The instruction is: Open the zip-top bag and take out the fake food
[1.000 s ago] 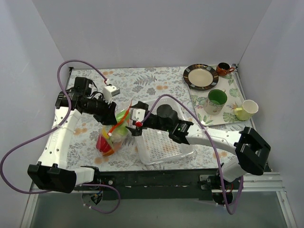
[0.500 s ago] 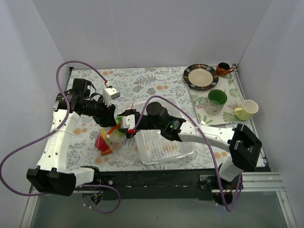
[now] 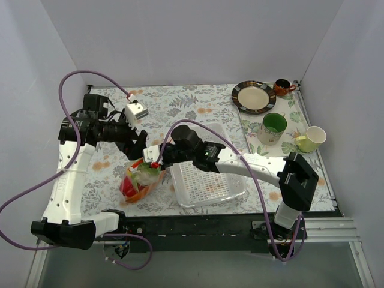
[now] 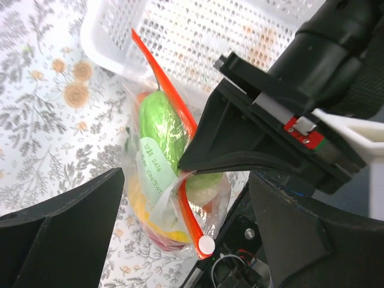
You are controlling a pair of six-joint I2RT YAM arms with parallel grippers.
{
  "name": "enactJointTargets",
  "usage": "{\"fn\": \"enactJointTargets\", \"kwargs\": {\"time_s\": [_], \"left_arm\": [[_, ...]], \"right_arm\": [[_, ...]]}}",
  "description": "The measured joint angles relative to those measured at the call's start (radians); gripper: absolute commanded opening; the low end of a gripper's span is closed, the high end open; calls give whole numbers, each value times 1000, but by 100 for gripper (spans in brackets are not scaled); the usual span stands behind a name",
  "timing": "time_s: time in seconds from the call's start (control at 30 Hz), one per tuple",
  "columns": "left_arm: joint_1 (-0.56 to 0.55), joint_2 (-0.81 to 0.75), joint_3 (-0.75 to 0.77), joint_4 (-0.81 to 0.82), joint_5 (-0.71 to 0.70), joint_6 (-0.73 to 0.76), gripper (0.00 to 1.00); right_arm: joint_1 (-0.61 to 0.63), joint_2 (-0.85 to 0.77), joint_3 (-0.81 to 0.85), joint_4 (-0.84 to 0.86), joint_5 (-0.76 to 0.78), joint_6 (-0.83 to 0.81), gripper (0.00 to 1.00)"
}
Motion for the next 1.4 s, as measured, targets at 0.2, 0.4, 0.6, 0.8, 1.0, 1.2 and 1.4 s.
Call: {"fn": "enactJointTargets", "kwargs": {"time_s": [0.2,0.4,0.6,0.8,1.0,1.2,1.4], "left_arm": [[0,0,98,5,7,-2,84],[26,-19,78,137,-62,11,82],[27,-80,-8,224,-103,7,75],[24,-177,-119,201,-128,90,62],[-1,-374,-319,112,-106,195,61],[-2,-545,-484,349,-105,175,65],[-1,-478,-521,712,-117,-23,67]], "right_arm": [[-24,24,37,-17,16,9,1],[-70,126,200,-114,-48,8,3],[-81,138,217,-165,-96,8,3],[-129,142,232,-184,-129,109,1],[-338,159,319,-135,-146,304,1],[-389,171,321,-98,-195,414,1],[-371,158,223,-10,-259,489,1]]}}
